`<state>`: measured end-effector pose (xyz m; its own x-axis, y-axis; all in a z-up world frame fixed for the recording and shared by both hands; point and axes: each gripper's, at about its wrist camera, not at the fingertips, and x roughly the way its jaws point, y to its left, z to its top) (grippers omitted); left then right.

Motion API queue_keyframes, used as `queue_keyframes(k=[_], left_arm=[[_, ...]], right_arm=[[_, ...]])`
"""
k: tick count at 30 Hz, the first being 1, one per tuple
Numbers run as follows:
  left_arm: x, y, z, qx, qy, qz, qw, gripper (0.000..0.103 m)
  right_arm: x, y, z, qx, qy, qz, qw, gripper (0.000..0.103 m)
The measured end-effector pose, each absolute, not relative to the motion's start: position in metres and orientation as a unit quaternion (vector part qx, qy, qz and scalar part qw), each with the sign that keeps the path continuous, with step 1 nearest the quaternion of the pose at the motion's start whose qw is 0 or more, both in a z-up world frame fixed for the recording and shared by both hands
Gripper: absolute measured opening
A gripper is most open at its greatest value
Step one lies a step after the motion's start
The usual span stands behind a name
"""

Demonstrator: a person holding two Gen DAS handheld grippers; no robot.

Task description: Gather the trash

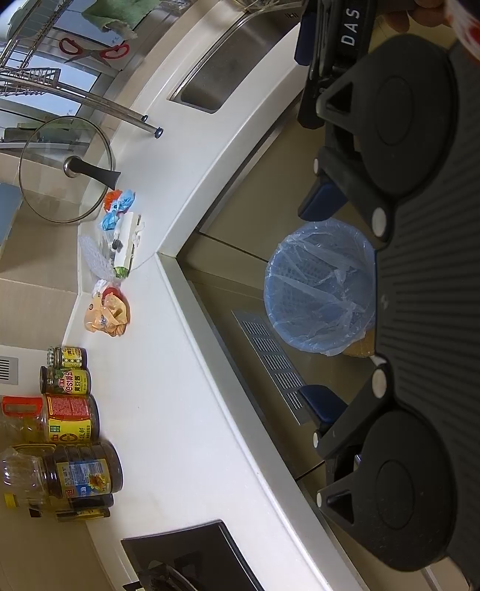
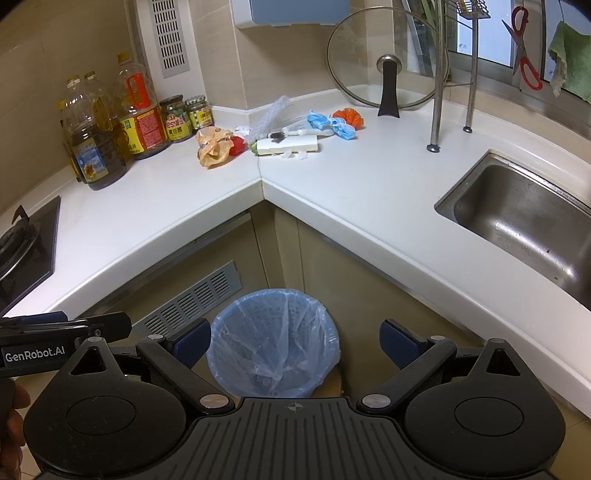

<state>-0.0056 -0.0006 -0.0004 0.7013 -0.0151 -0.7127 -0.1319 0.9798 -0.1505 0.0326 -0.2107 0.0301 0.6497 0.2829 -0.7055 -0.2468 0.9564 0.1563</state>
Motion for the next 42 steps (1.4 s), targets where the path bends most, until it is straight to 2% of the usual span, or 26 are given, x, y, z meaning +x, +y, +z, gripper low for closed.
queue_keyframes(k=[42], left_arm=[[-0.0019,-0.0033,-0.0022,-0.099,0.388,0.03,0.916,0.094]], right_arm=[[0.0371,-0.2094,0.0305,0.023,0.394,0.144,0.908,0.098]])
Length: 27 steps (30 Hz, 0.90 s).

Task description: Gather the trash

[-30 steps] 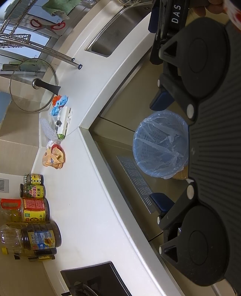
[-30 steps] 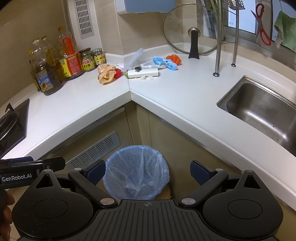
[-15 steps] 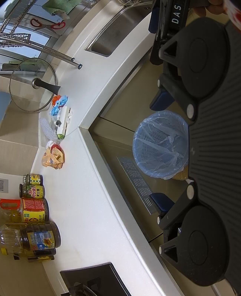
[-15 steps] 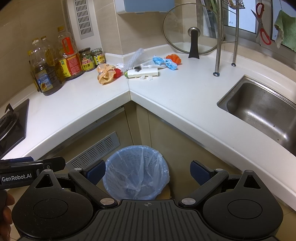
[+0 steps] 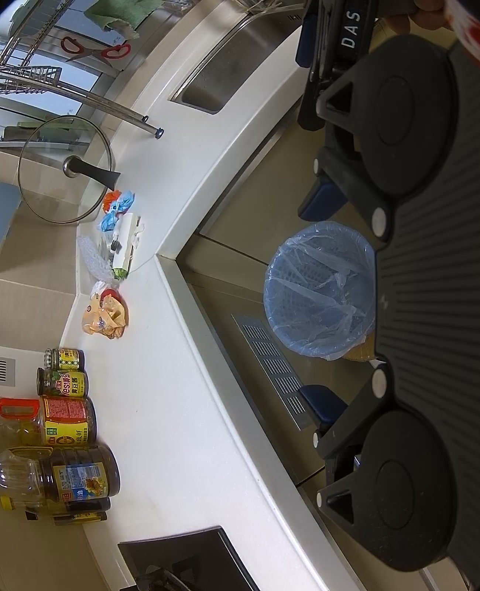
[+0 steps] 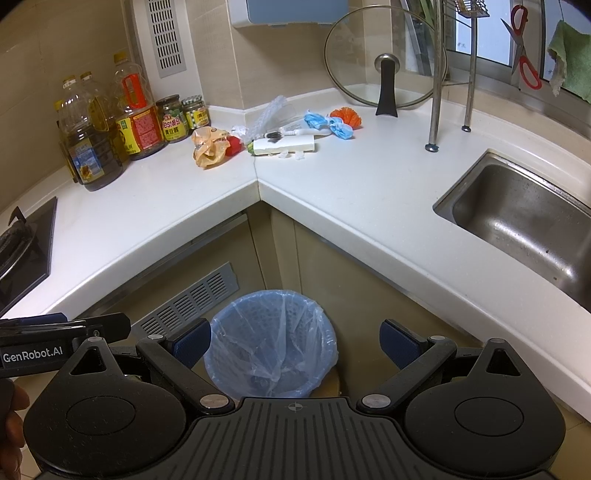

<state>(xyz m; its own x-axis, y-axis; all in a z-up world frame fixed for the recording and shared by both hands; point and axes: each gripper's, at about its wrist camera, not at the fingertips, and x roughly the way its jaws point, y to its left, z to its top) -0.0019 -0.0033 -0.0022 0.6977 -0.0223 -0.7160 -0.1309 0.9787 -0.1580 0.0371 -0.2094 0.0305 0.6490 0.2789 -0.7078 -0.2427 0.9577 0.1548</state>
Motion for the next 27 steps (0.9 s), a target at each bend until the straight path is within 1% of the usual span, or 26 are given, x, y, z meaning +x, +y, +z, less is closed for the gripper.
queue_keyframes(k=[27], left_arm=[[0.0,-0.0022,-0.002,-0.104,0.387,0.028,0.916,0.094]], right_arm=[[0.04,-0.2105,0.03,0.025,0.393,0.141,0.908,0.098]])
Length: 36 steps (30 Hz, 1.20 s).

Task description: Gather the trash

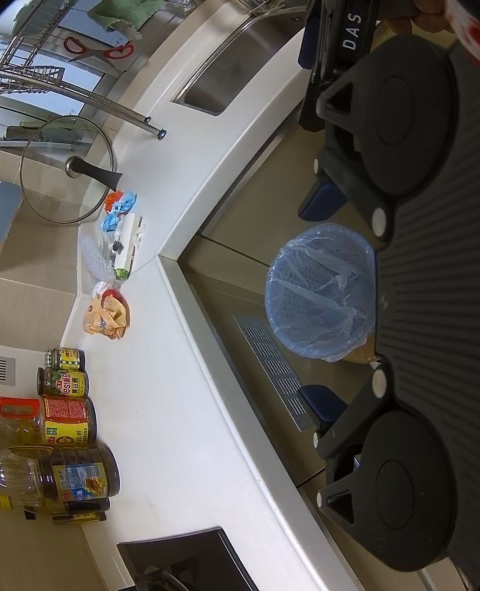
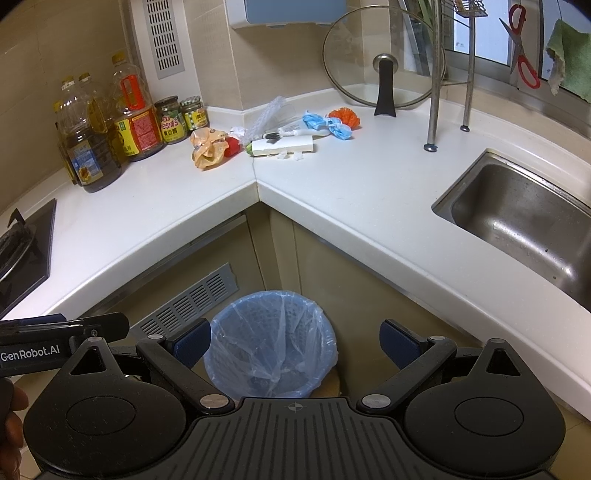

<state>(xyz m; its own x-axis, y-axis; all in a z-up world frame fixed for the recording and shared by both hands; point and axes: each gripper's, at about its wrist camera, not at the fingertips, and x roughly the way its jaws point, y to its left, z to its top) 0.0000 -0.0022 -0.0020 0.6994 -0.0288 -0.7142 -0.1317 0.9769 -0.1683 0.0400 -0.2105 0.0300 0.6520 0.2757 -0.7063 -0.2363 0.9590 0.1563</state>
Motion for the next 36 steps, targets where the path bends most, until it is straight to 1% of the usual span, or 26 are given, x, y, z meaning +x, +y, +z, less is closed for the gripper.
queue_keyframes(k=[10,22,26,30,36], left_arm=[[0.014,0.01,0.01,-0.105,0.372,0.013,0.922,0.094],[0.073,0.045,0.027,-0.109,0.35,-0.036,0.93,0.094],[0.106,0.047,0.031,-0.106,0.327,-0.027,0.939,0.094],[0.147,0.05,0.032,-0.112,0.306,0.0,0.946,0.094],[0.216,0.049,0.028,-0.112,0.305,0.041,0.945,0.094]], right_arm=[[0.046,-0.204,0.038,0.037,0.378,0.128,0.916,0.098],[0.078,-0.193,0.067,0.07,0.312,0.112,0.941,0.098],[0.115,-0.192,0.069,0.061,0.301,0.126,0.943,0.098],[0.174,-0.196,0.065,0.056,0.291,0.153,0.943,0.098],[0.272,-0.208,0.054,0.044,0.29,0.192,0.937,0.097]])
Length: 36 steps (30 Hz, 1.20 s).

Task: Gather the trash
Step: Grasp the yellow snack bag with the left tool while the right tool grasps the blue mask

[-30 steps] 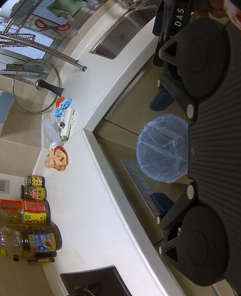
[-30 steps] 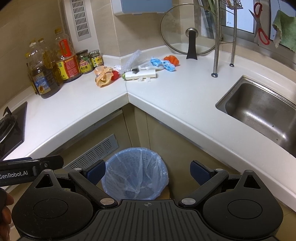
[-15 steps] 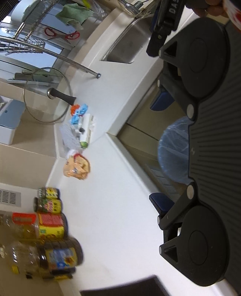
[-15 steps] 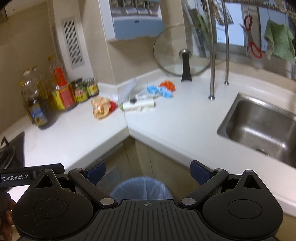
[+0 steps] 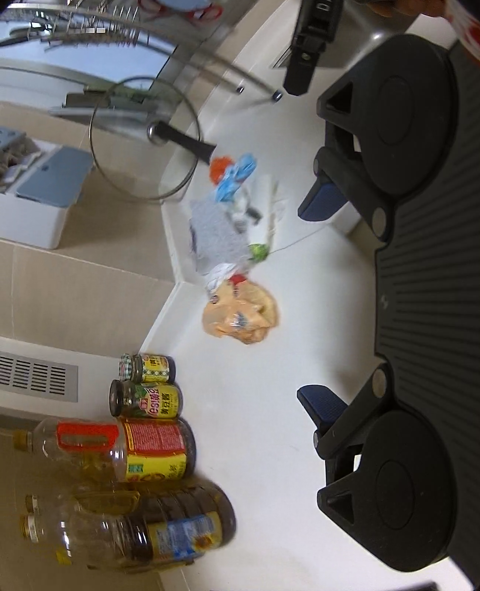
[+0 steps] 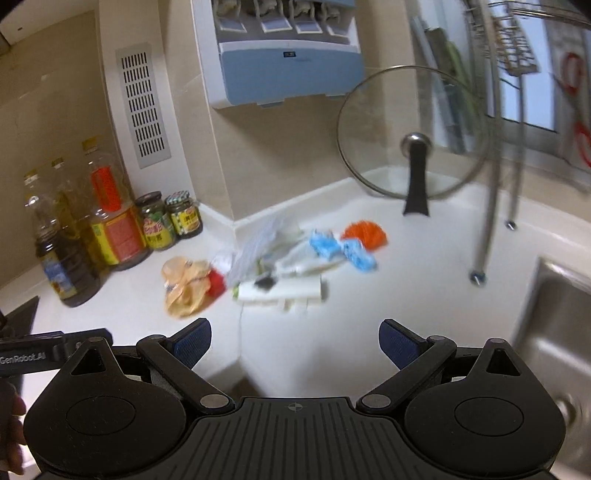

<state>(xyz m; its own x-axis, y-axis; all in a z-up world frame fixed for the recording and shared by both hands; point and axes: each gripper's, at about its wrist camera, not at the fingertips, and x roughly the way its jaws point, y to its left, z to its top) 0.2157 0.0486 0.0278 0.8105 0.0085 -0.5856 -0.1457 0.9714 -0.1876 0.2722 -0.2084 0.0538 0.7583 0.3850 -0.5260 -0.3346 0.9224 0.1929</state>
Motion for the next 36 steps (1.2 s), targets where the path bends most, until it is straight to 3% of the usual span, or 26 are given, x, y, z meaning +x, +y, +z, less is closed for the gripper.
queue_keyframes(k=[4,8,15,20,22,28,36], left_arm=[[0.257,0.044,0.017,-0.101,0.3,0.071,0.946,0.09],[0.295,0.043,0.003,-0.089,0.307,0.081,0.944,0.087],[0.345,0.044,-0.023,-0.069,0.338,0.083,0.935,0.072],[0.364,0.049,-0.034,-0.067,0.358,0.08,0.928,0.048],[0.368,0.05,-0.036,-0.068,0.365,0.081,0.925,0.031],[0.368,0.052,-0.034,-0.074,0.366,0.082,0.924,0.024],[0.36,0.052,-0.022,-0.082,0.355,0.092,0.927,0.022]], right_arm=[[0.326,-0.216,0.039,0.041,0.303,0.217,0.927,0.097],[0.364,-0.217,0.022,0.031,0.317,0.238,0.918,0.089],[0.403,-0.206,-0.002,0.008,0.338,0.294,0.894,0.085],[0.419,-0.195,-0.01,-0.004,0.343,0.319,0.884,0.085],[0.424,-0.196,-0.011,-0.003,0.343,0.325,0.881,0.085],[0.441,-0.2,-0.01,-0.032,0.331,0.318,0.888,0.083],[0.478,-0.216,-0.023,-0.086,0.32,0.259,0.907,0.07]])
